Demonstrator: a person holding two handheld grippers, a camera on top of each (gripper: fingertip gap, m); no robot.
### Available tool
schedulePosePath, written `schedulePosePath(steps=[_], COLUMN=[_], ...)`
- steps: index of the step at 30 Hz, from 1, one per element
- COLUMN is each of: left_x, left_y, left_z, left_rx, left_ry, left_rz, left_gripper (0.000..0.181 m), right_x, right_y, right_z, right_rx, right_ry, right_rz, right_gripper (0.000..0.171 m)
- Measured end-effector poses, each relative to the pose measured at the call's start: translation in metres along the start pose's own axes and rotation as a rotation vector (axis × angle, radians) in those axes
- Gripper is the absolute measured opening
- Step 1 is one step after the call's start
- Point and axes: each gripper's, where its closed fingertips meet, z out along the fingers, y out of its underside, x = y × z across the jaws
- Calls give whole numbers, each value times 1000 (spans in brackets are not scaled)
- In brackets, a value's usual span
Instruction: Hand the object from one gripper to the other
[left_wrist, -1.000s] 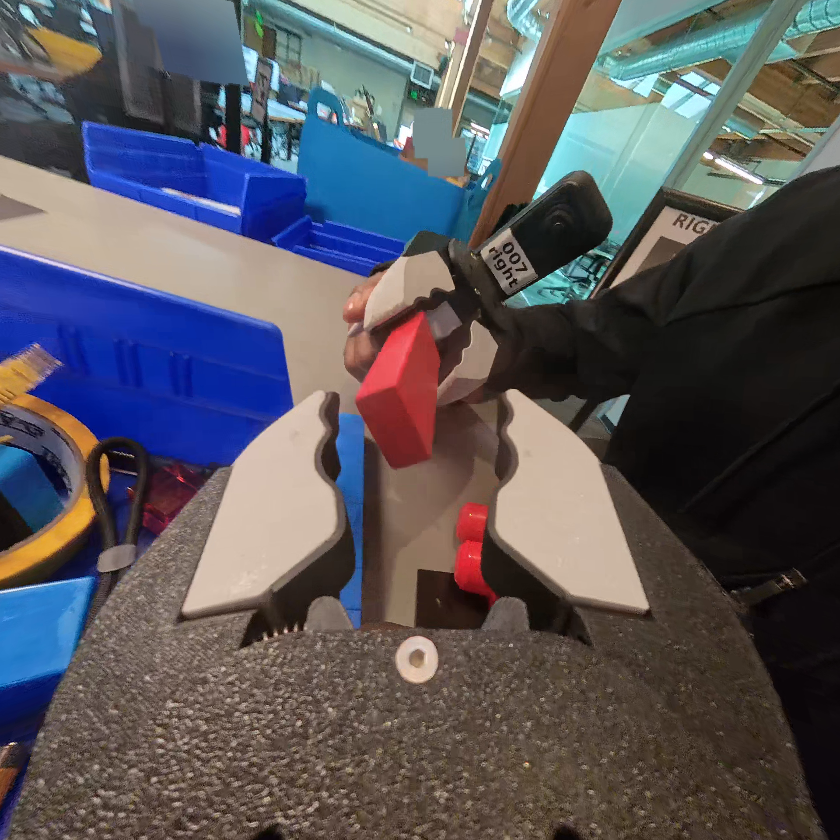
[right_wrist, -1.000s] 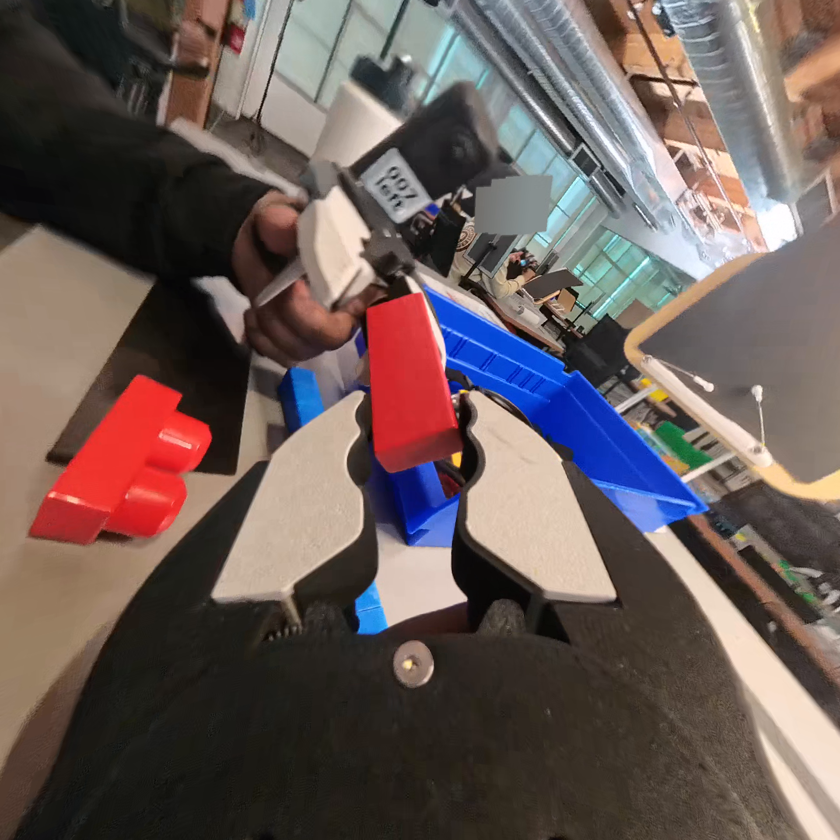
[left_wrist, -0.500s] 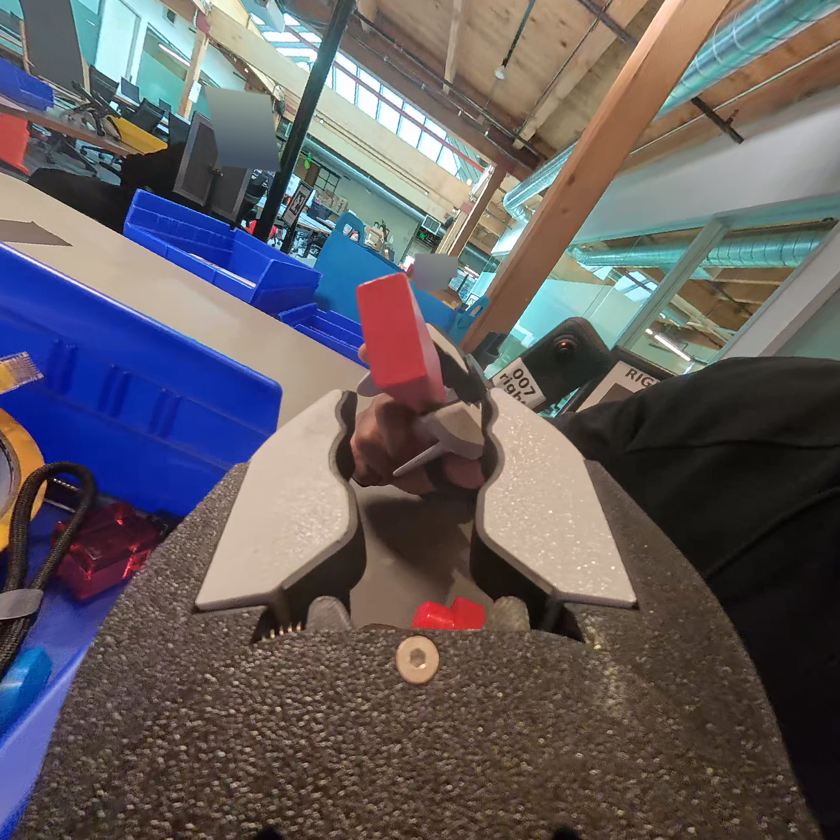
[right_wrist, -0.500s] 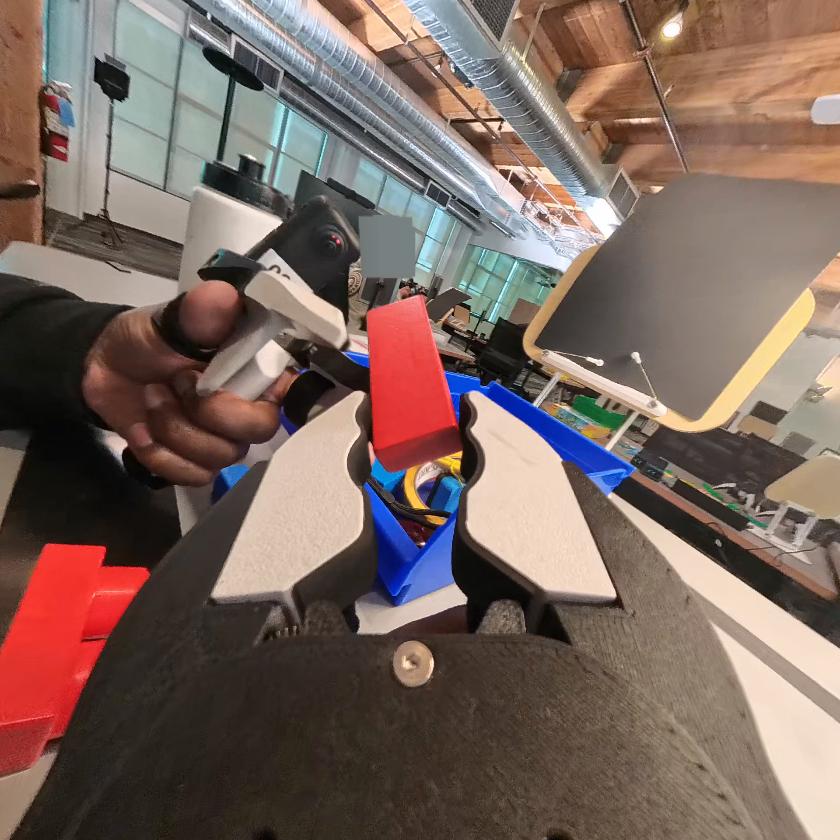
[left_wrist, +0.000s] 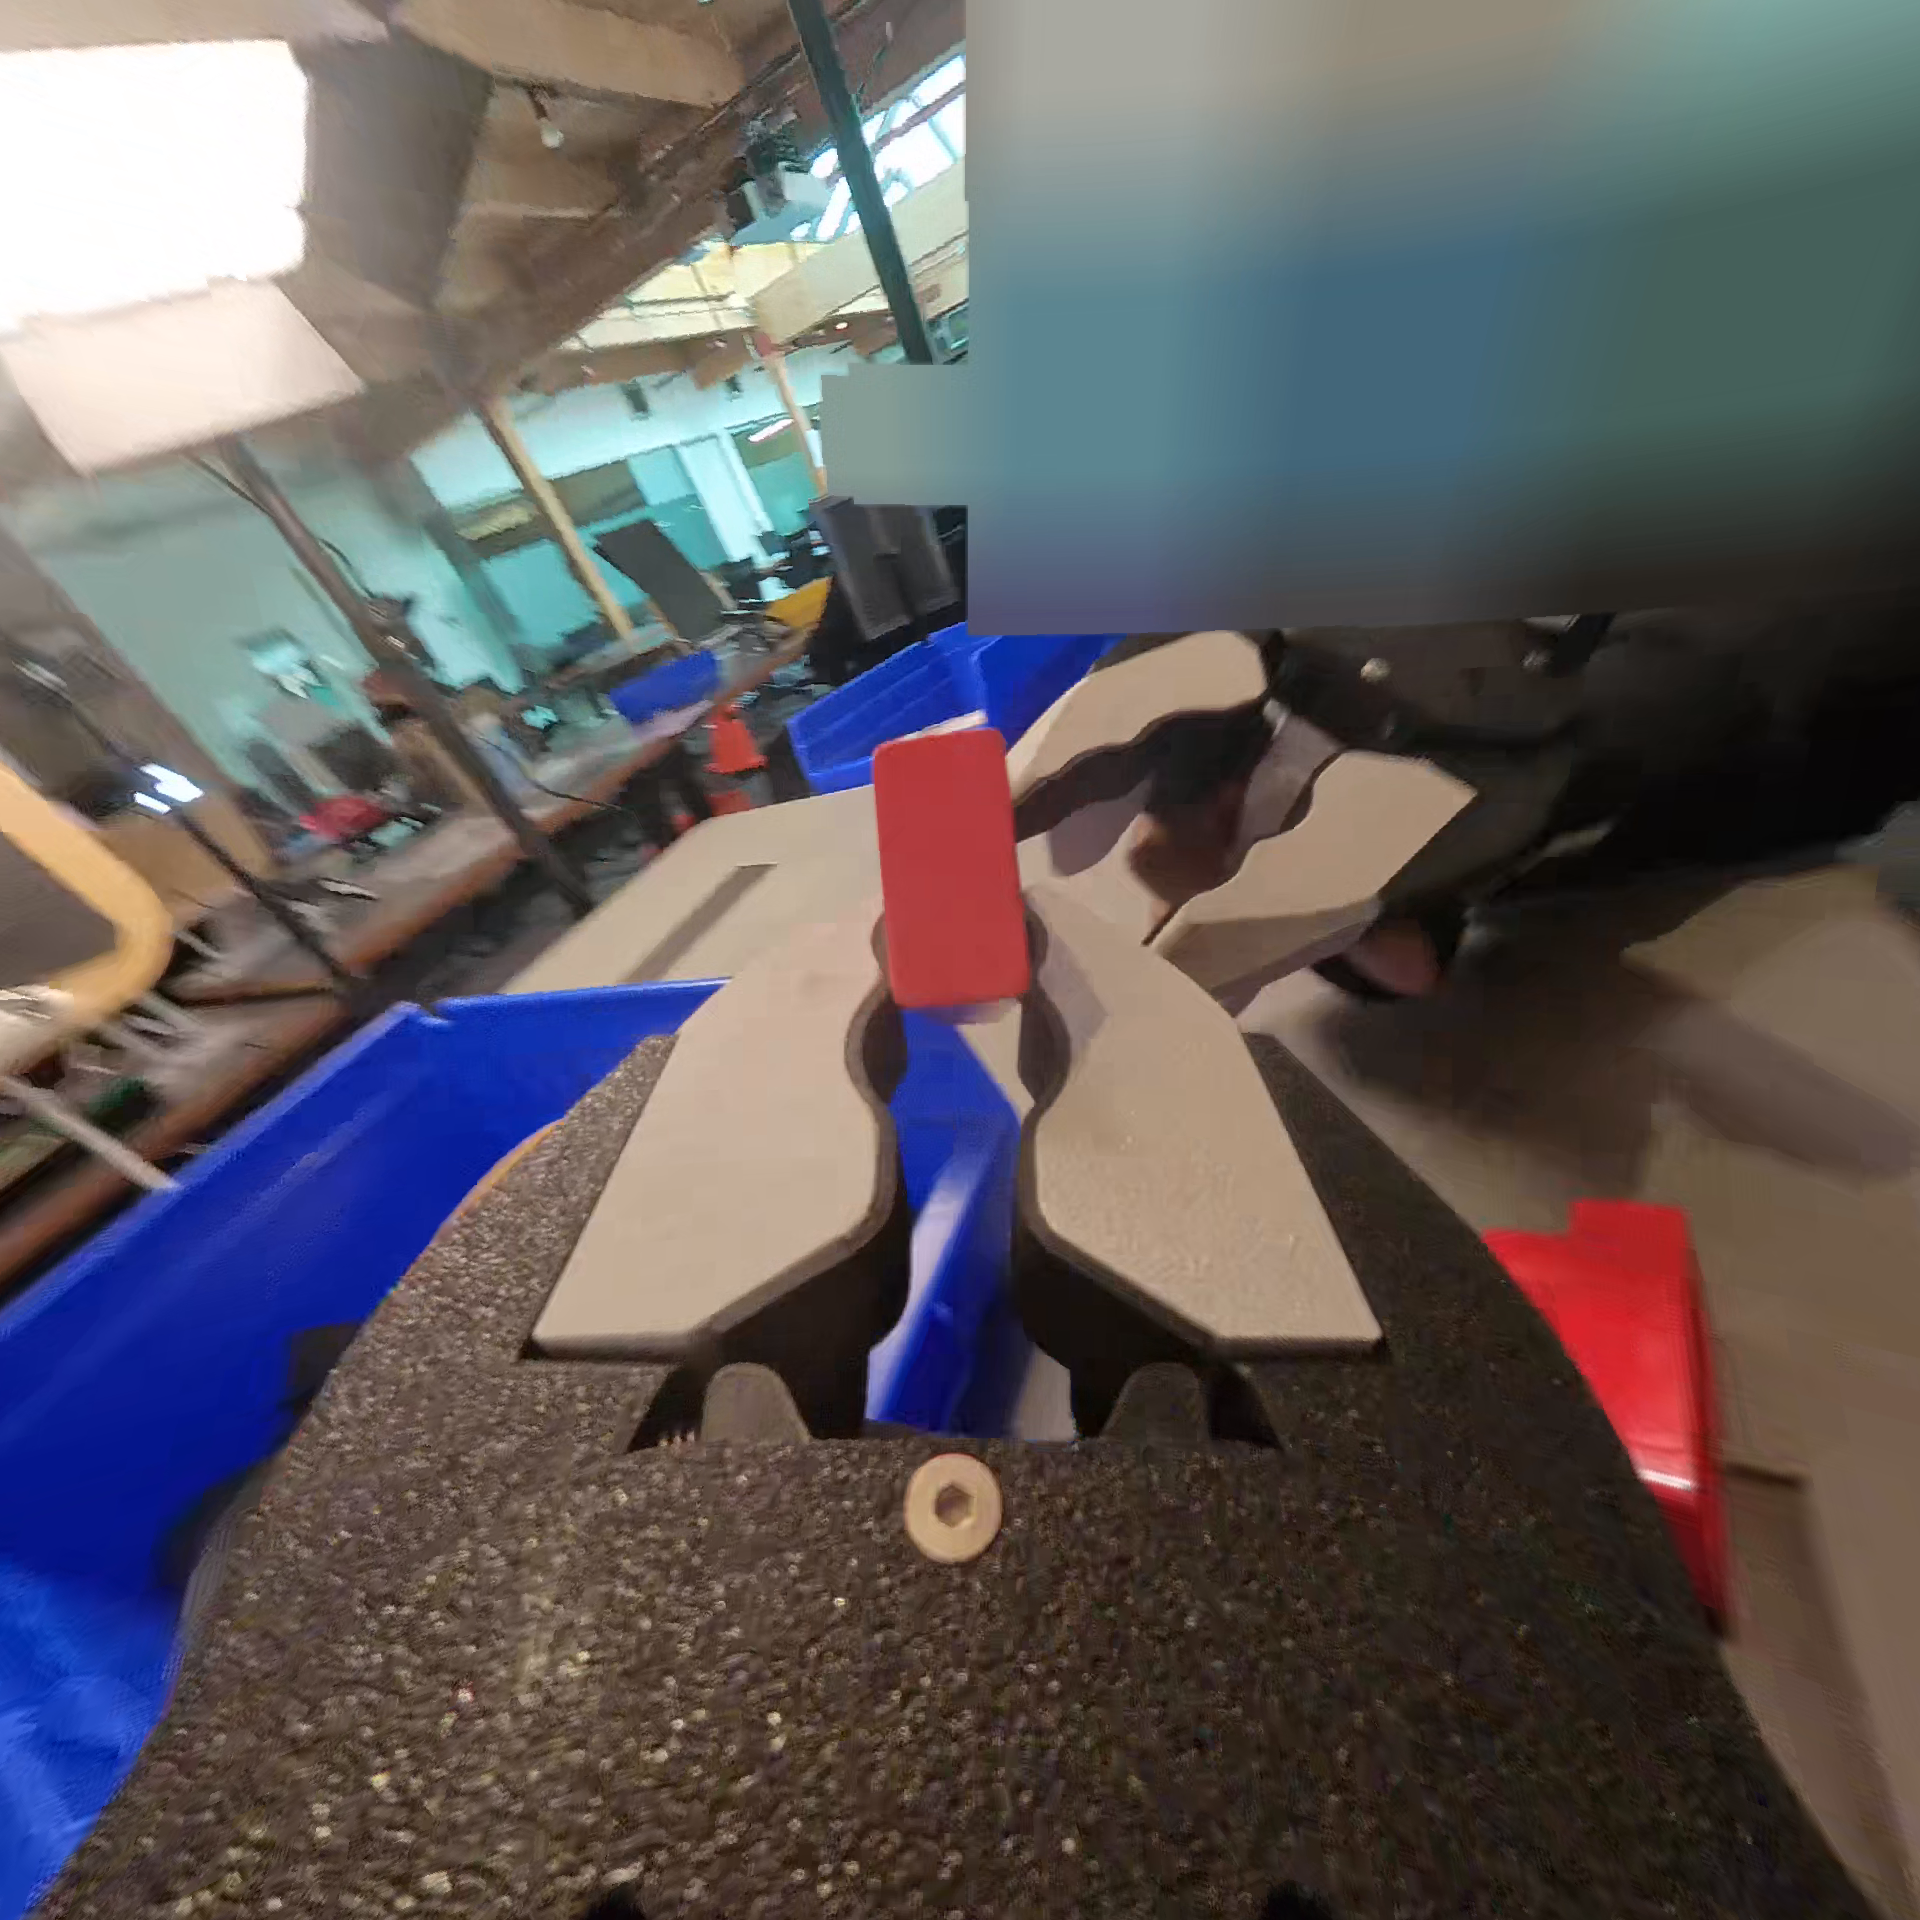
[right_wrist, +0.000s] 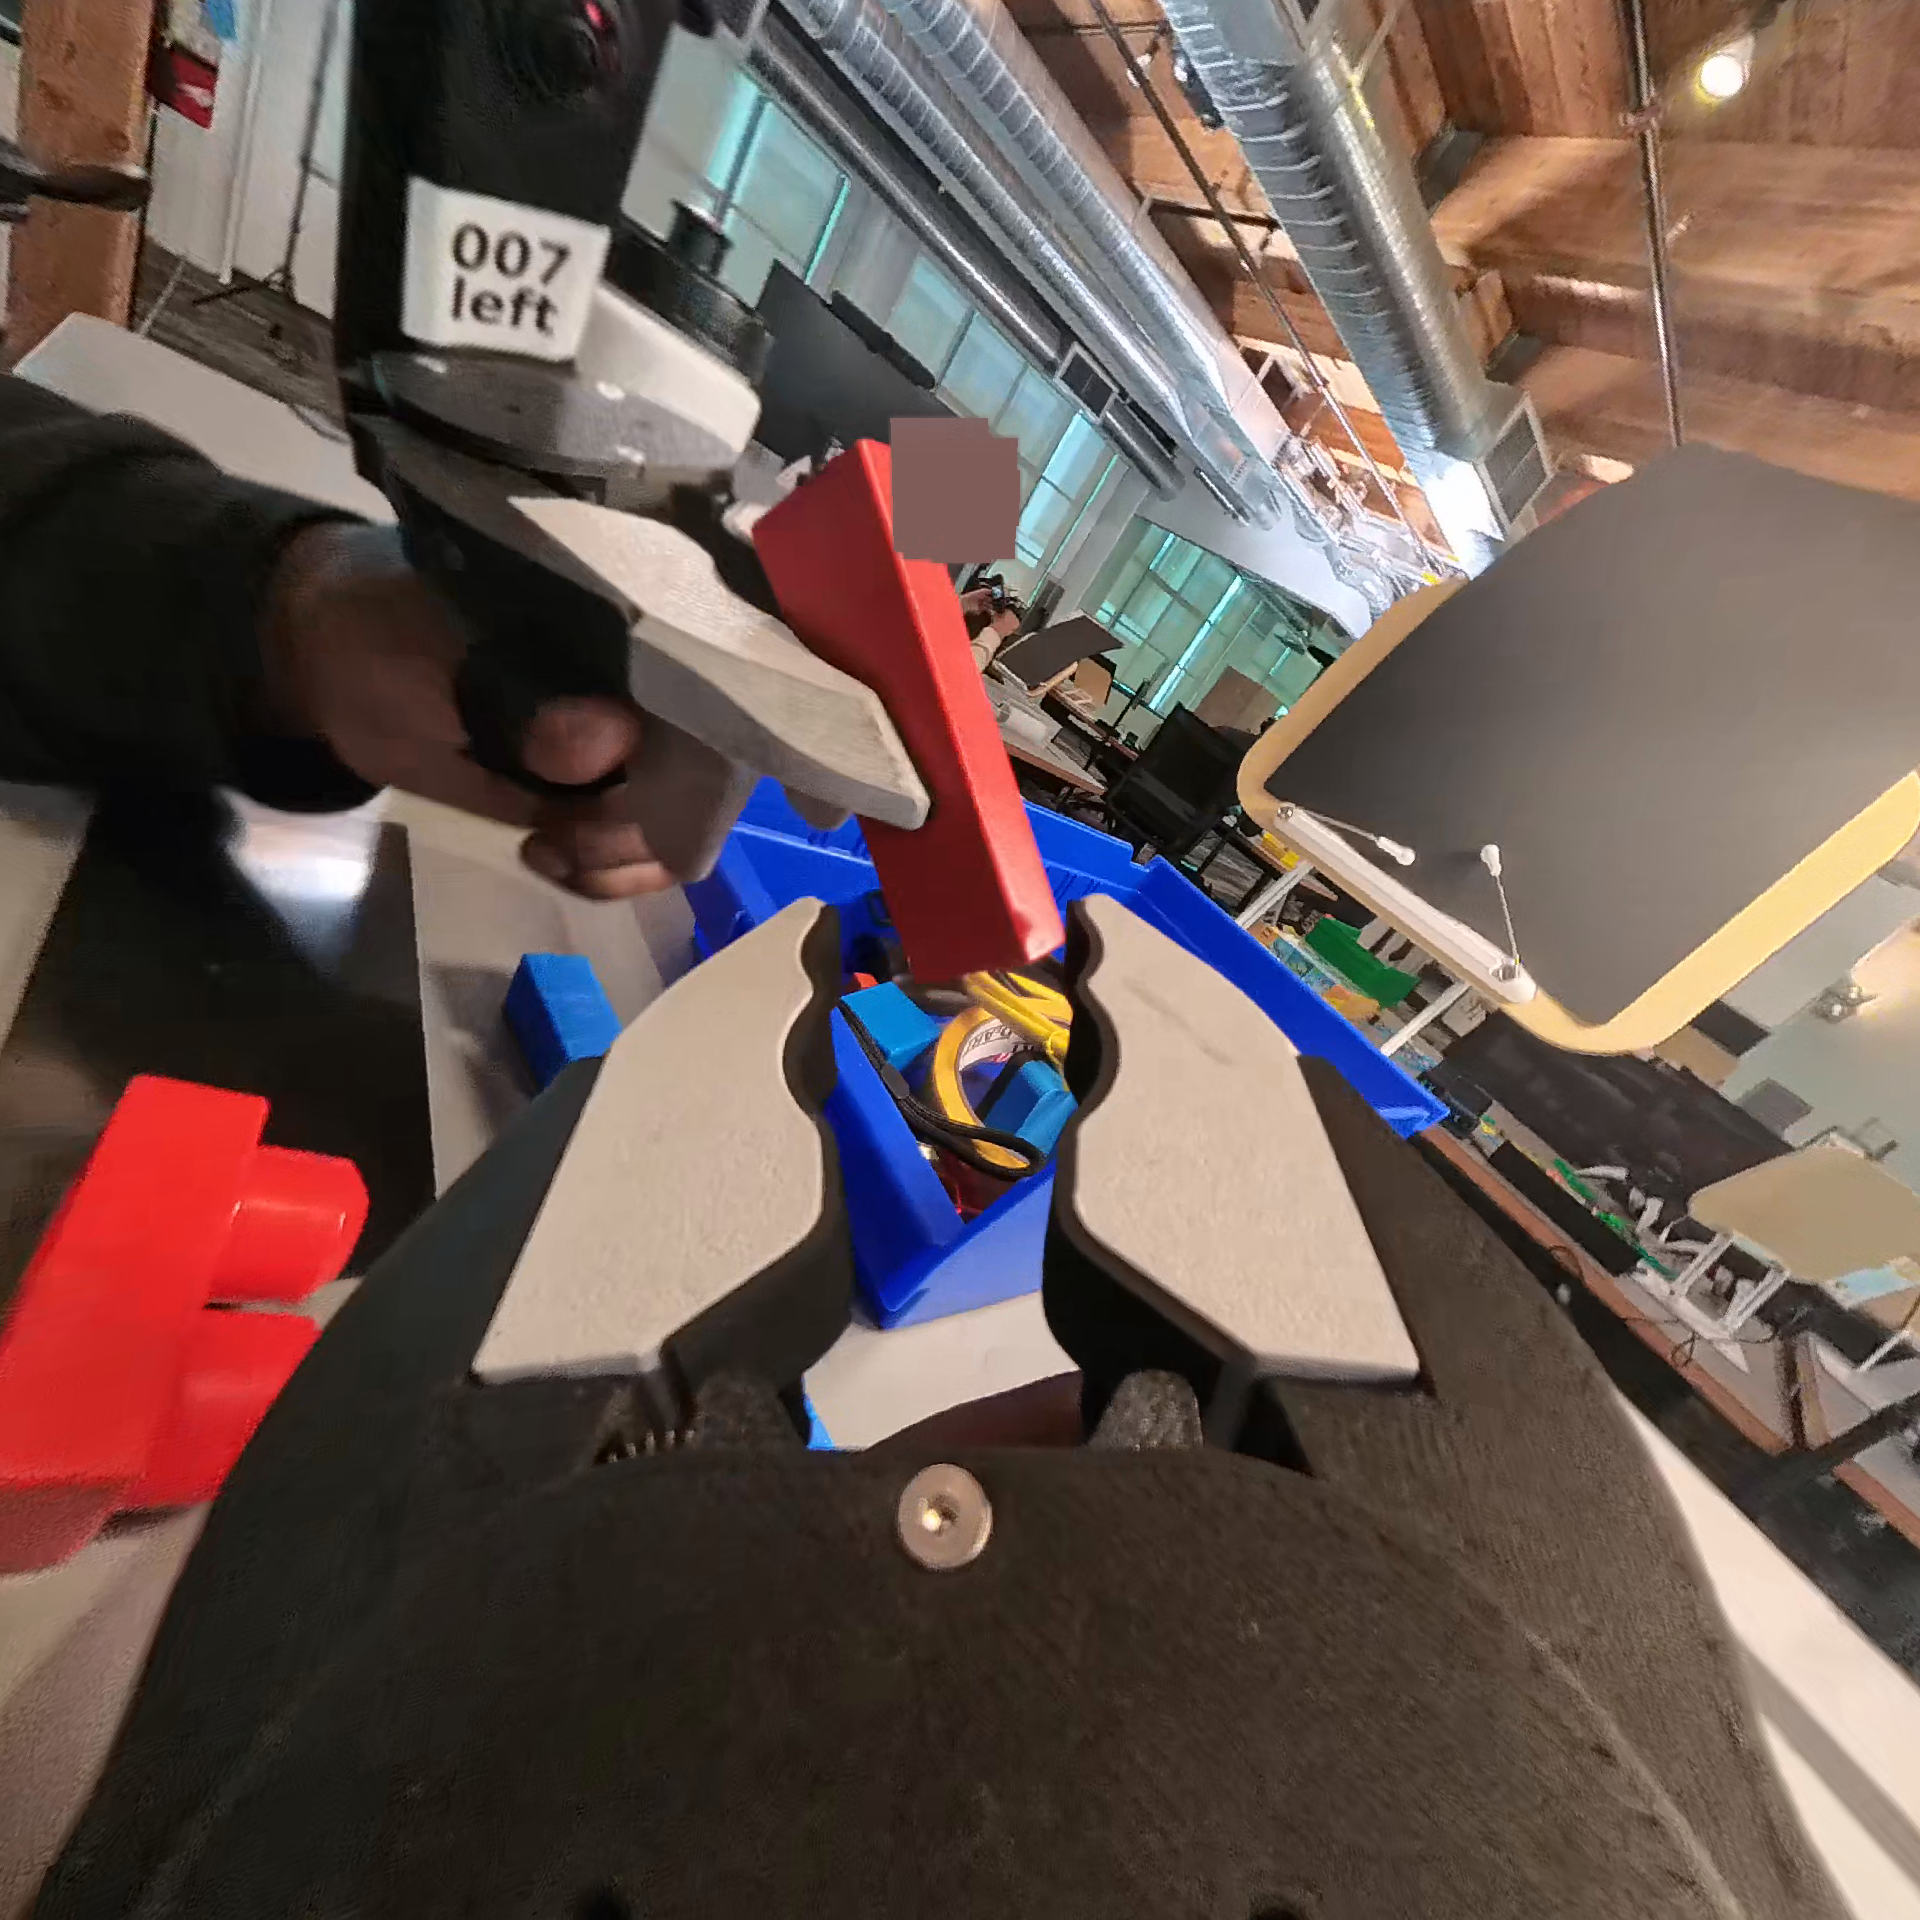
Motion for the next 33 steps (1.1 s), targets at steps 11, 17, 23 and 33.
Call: schedulePosePath(steps=[11, 17, 23, 33], left_x=[1, 15, 26, 19], left_y=[26, 38, 43, 36], left_z=[5, 11, 14, 11], left_rx=[-212, -250, -249, -177], left_ry=[-172, -115, -78, -37], left_rz=[793, 913, 942, 630], left_gripper=[18, 18, 18, 50], right_x=[-27, -42, -47, -24], right_y=[-19, -10, -1, -32], right_z=[-15, -12, -11, -21], right_rx=[59, 21, -19, 135], right_ry=[-90, -113, -122, -116], right_rz=[-357, -494, -615, -257], right_gripper=[44, 46, 19, 16])
